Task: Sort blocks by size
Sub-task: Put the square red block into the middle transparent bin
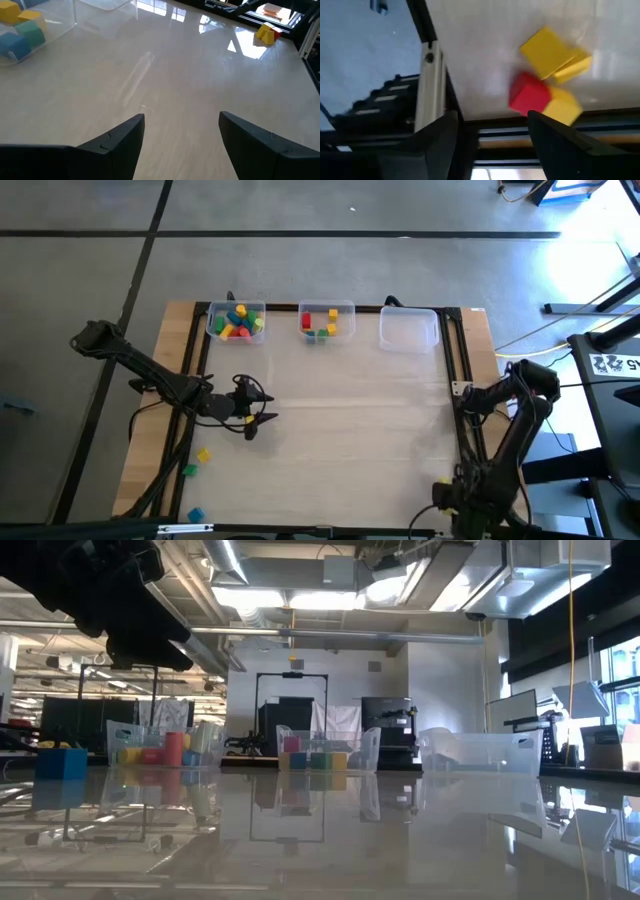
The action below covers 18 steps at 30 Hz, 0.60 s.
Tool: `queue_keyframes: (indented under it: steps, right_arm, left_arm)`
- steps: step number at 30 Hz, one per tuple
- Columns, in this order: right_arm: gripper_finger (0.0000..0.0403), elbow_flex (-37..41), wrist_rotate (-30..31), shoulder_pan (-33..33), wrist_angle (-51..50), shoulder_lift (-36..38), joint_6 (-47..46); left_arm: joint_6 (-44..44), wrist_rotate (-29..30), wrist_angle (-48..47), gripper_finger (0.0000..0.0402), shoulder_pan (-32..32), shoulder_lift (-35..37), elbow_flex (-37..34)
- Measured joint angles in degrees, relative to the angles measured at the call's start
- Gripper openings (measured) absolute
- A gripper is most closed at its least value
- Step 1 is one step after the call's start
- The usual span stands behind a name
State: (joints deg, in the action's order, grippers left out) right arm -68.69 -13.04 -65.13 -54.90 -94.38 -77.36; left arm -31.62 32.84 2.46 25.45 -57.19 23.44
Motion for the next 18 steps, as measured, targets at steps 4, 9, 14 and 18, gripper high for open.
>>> queue_keyframes:
  steps: [4,9,14,18]
  right_arm:
    - [0.0243,0.0,-1.43,-1.27,3.49,-2.19,-4.73]
    - [0.0243,0.0,-1.47,-1.28,3.45,-4.35,-6.39]
    - [0.0243,0.48,-3.56,-1.21,1.49,-6.0,-6.81]
    - [0.0243,2.35,-4.64,-1.24,2.04,-6.02,-8.15]
  left_arm:
    - [0.06,0.01,-0.02,0.0253,0.02,0.0,-0.01]
    - [0.07,0.0,-0.04,0.0253,0.02,0.0,-0.02]
    - [0.07,0.0,-0.03,0.0253,0.01,0.0,-0.02]
    - [0.07,0.0,-0.04,0.0253,0.01,0.0,-0.02]
